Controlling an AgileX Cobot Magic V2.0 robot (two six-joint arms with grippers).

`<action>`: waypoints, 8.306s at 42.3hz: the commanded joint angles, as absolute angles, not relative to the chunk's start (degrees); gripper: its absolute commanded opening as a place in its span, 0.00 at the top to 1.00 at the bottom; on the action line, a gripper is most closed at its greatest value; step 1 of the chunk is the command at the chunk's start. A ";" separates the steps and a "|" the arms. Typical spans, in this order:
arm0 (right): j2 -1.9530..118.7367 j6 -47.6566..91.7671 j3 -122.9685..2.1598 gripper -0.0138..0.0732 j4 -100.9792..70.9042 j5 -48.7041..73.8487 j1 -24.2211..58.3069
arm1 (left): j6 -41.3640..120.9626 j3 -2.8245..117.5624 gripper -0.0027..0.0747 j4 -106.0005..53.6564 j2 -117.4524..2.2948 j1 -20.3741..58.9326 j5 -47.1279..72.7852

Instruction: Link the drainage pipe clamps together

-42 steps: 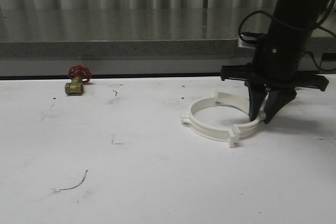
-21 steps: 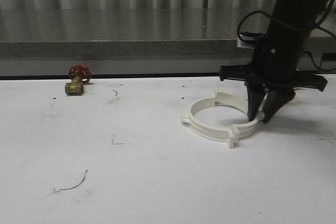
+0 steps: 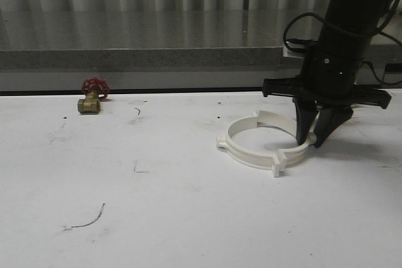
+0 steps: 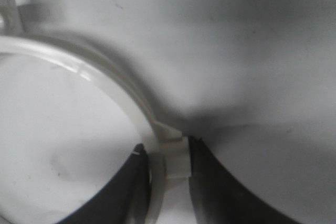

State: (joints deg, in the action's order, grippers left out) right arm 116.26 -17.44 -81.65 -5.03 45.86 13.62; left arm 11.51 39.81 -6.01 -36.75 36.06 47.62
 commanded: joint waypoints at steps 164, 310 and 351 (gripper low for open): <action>26.21 -2.80 -33.85 0.98 -2.54 36.05 6.77 | 11.35 41.26 0.99 -3.60 -36.00 35.94 39.85; -1.49 -4.31 1.32 0.98 -0.78 -1.79 3.25 | -3.26 -1.55 0.99 3.08 0.84 0.00 -1.45; -1.50 -4.25 1.32 0.98 -0.36 -1.66 0.57 | -3.26 -1.55 0.99 3.08 0.84 0.00 -1.45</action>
